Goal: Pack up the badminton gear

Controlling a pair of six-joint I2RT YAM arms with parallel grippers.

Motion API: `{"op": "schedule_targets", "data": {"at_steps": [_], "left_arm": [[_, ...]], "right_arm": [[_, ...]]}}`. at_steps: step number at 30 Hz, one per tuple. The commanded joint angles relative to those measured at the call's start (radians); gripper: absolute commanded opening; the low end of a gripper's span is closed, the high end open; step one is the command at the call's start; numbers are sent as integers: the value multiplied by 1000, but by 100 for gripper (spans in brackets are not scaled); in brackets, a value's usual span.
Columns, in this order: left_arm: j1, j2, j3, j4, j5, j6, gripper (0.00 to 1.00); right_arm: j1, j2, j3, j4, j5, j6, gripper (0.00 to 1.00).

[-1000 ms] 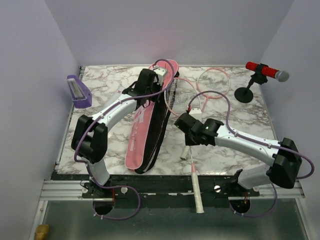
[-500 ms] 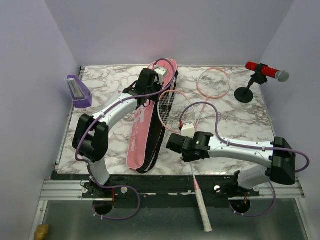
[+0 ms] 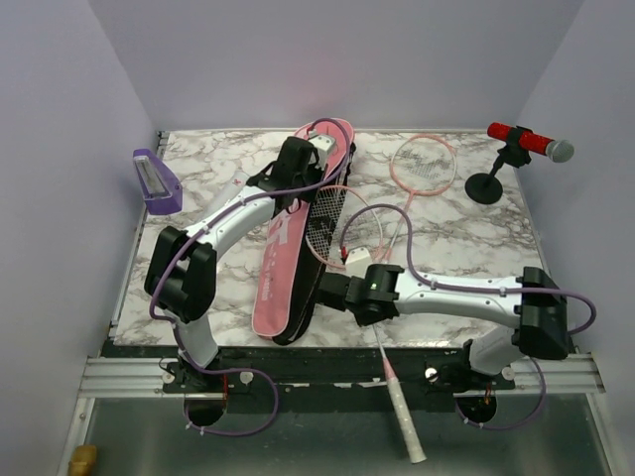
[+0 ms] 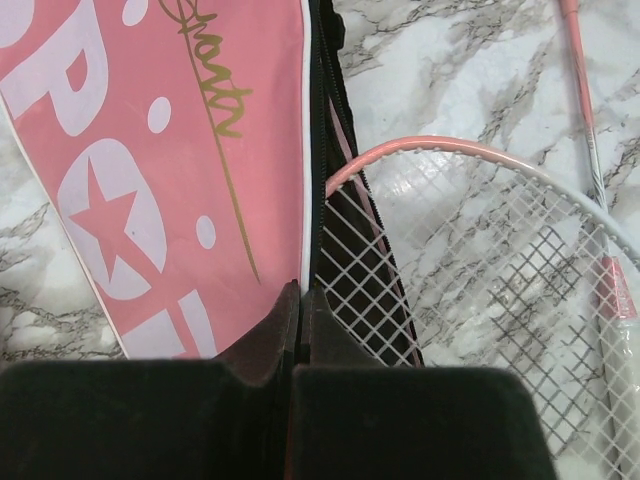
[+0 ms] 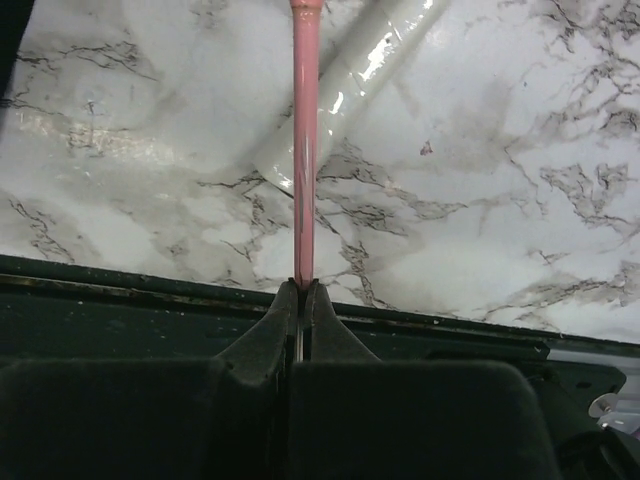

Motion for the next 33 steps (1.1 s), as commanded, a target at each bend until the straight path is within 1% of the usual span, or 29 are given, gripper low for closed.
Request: {"op": "schedule_targets", "data": {"at_steps": [1, 5, 9, 11, 16, 19, 24, 26, 29, 33], "left_arm": [[-38, -27, 20, 10, -13, -2, 0], [-61, -31, 9, 6, -8, -3, 0], [-67, -41, -2, 4, 9, -11, 0], [-69, -44, -2, 3, 24, -14, 0], [-69, -71, -11, -5, 92, -42, 0], [-69, -99, -34, -4, 113, -63, 0], [-64, -139, -69, 0, 124, -74, 0], [-64, -148, -78, 1, 127, -75, 0], [-63, -156, -80, 3, 136, -83, 0], [-63, -163, -80, 0, 152, -98, 0]], "right_arm": [[35, 118, 101, -14, 76, -44, 0], [36, 207, 177, -16, 114, -79, 0], [38, 239, 228, 1, 165, -105, 0], [36, 253, 259, 31, 166, -129, 0], [-3, 298, 317, 90, 192, -148, 0], [-55, 317, 325, 137, 199, -128, 0], [-128, 327, 319, 170, 268, -25, 0], [-155, 318, 308, 197, 272, 8, 0], [-174, 304, 305, 274, 275, 2, 0], [-186, 368, 392, 289, 275, -21, 0]]}}
